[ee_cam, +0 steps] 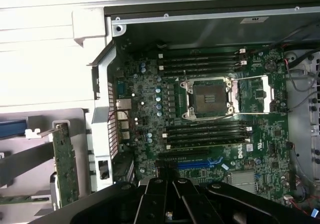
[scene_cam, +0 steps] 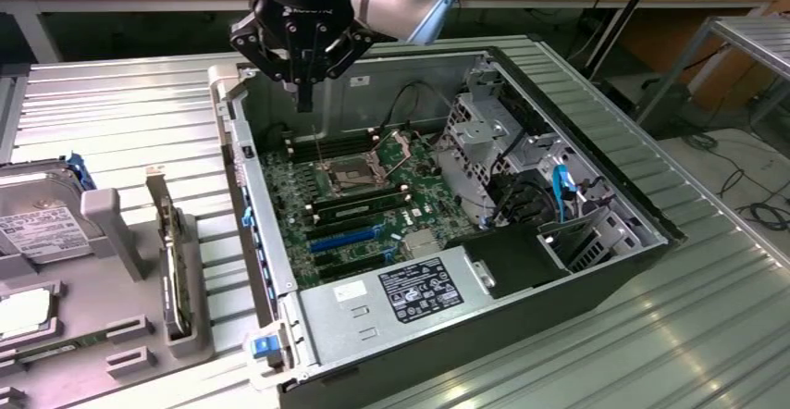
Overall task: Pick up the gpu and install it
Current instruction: 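Reach for the gpu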
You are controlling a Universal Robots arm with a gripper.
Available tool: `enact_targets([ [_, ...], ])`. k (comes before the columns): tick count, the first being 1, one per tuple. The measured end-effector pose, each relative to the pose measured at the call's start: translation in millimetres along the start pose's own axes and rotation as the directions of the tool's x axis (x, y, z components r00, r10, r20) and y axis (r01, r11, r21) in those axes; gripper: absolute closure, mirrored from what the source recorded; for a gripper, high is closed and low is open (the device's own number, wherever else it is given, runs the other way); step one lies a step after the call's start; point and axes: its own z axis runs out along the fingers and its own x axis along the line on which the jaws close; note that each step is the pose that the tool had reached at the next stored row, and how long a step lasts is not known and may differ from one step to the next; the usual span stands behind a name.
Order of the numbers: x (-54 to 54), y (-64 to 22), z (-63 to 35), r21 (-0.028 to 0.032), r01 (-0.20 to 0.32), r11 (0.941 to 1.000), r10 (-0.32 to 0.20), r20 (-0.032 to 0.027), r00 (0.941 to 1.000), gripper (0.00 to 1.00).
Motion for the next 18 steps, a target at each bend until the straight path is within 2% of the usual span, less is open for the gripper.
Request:
enact_targets([
  [8,11.6,-0.9,-0.3,0.0,0.0,1.0,0.0,0.0001,1.0,0.89],
  [18,20.8,-1.6,-0.5,0.0,0.0,1.0,0.0,0.0,1.0,0.89],
])
